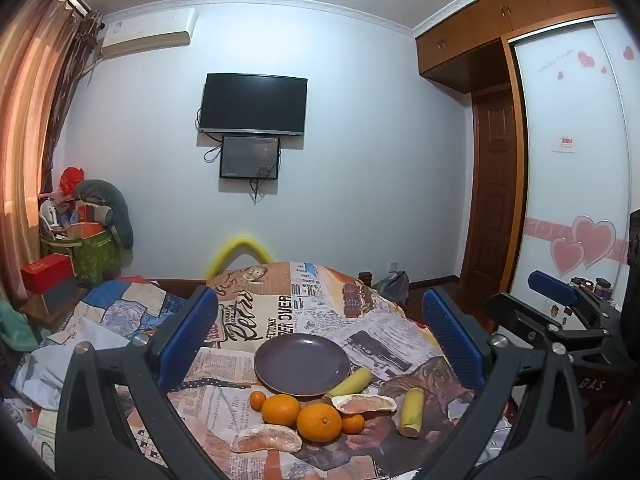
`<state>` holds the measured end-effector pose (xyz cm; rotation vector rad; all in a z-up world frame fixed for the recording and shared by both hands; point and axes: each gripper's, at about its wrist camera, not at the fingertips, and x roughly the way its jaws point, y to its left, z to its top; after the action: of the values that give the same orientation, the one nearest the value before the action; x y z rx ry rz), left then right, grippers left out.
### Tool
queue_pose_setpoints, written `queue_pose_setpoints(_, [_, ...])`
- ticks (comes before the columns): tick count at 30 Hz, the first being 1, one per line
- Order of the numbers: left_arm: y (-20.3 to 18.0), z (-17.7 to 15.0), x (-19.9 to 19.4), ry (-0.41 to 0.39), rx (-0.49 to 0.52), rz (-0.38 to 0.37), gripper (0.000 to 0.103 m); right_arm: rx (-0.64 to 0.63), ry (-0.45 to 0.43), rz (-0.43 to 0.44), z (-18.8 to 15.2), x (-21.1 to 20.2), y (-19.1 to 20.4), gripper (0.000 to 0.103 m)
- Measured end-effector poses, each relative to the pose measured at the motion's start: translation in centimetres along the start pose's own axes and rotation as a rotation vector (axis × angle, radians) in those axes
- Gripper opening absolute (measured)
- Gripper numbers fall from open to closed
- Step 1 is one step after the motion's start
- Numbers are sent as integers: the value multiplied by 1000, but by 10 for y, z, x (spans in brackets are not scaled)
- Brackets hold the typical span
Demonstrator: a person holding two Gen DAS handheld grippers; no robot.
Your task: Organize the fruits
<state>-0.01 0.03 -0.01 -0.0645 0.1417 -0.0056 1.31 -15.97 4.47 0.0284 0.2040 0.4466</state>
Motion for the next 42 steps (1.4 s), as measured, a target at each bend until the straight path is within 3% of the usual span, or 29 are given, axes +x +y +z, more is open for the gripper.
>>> queue_pose_setpoints(9, [13,13,-7,9,-4,-12,103,6,-9,5,0,-1,-1,103])
queue_pose_setpoints(42, [8,3,5,18,-8,2,103,35,-2,11,2,-2,-4,103])
